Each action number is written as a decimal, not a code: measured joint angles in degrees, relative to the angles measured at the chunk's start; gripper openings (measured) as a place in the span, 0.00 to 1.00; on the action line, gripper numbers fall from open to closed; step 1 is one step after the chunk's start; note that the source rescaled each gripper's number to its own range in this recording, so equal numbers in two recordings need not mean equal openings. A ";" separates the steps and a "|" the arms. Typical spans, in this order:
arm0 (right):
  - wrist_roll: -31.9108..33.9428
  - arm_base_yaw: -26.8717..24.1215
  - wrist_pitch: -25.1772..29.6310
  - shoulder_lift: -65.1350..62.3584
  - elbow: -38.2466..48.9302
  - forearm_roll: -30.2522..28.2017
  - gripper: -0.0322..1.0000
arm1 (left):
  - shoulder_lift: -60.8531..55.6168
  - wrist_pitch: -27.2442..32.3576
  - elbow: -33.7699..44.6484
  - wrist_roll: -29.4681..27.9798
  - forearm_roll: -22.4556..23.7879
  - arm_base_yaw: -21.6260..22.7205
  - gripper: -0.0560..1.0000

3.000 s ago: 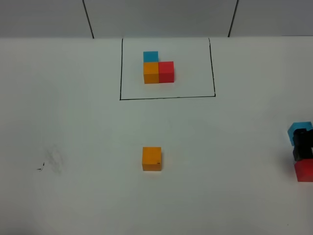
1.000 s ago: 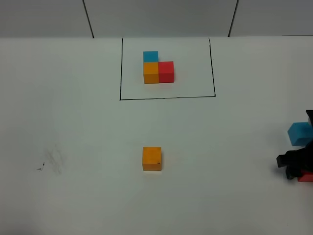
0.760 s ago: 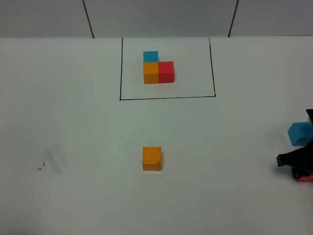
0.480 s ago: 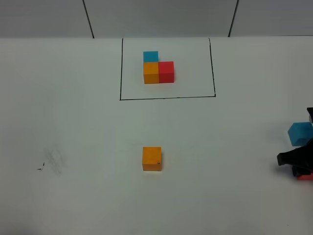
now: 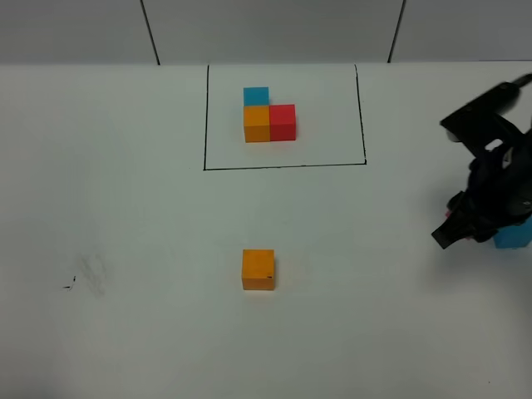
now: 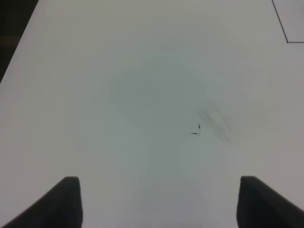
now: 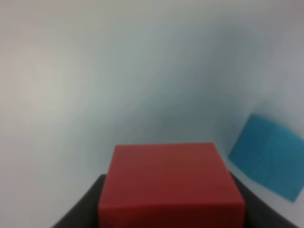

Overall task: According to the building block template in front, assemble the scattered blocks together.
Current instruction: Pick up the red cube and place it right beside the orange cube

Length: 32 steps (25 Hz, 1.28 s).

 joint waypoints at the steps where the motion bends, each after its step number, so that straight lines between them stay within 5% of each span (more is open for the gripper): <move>1: -2.98 1.46 0.87 0.89 -1.55 0.49 0.45 | 0.00 0.00 0.00 0.00 0.00 0.00 0.70; 12: -26.13 11.92 8.10 13.46 -13.01 4.67 0.45 | 0.00 0.00 0.00 0.00 0.00 0.00 0.69; 32: -27.71 23.44 7.62 24.14 -23.38 6.09 0.45 | 0.00 0.00 0.00 0.00 0.04 0.00 0.70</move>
